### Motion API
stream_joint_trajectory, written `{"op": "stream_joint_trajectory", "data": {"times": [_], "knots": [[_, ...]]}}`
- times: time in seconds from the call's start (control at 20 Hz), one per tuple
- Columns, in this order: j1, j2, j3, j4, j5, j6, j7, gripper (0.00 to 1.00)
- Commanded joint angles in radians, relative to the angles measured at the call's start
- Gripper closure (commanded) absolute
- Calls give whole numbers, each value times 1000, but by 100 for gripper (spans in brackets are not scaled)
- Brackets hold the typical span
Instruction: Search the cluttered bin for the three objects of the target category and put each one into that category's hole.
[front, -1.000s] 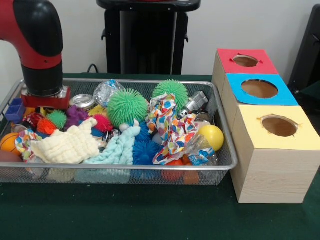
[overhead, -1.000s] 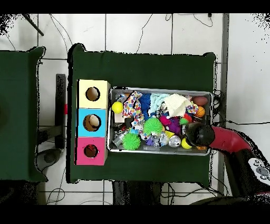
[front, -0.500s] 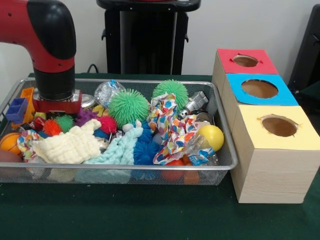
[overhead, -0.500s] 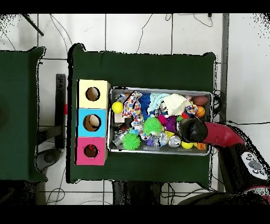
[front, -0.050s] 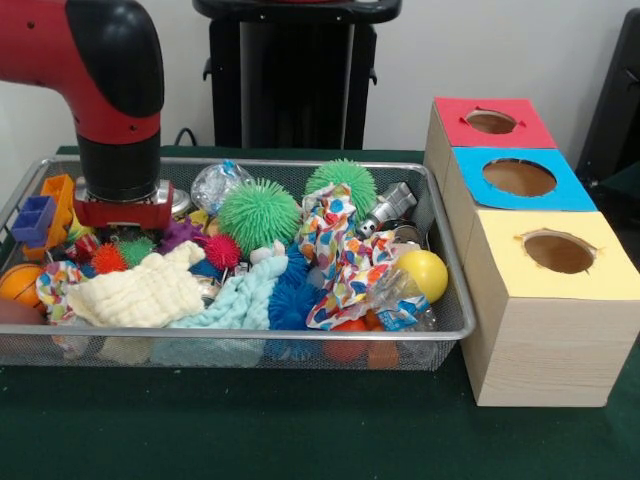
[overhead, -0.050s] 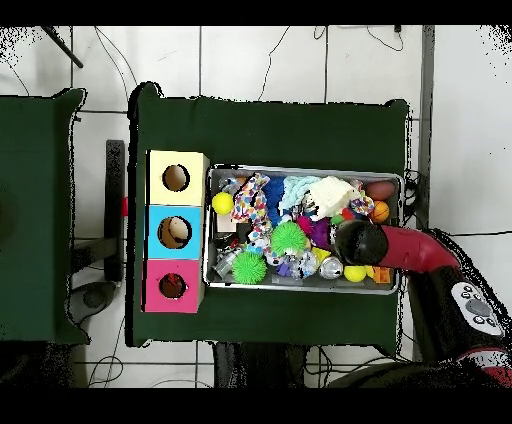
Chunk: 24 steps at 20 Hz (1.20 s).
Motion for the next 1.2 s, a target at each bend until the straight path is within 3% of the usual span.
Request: {"op": "stream_joint_trajectory", "data": {"times": [0.05, 0.3, 0.5, 0.75, 1.05, 1.2], "knots": [[59, 22, 152, -1, 74, -65, 92, 0], [30, -56, 147, 100, 71, -59, 76, 0], [-27, -102, 152, 204, 59, -110, 75, 0], [-65, -146, 67, 305, 11, -213, 137, 0], [-163, -248, -6, 480, 19, -314, 204, 0], [-174, -275, -41, 502, 36, -265, 183, 0]]}}
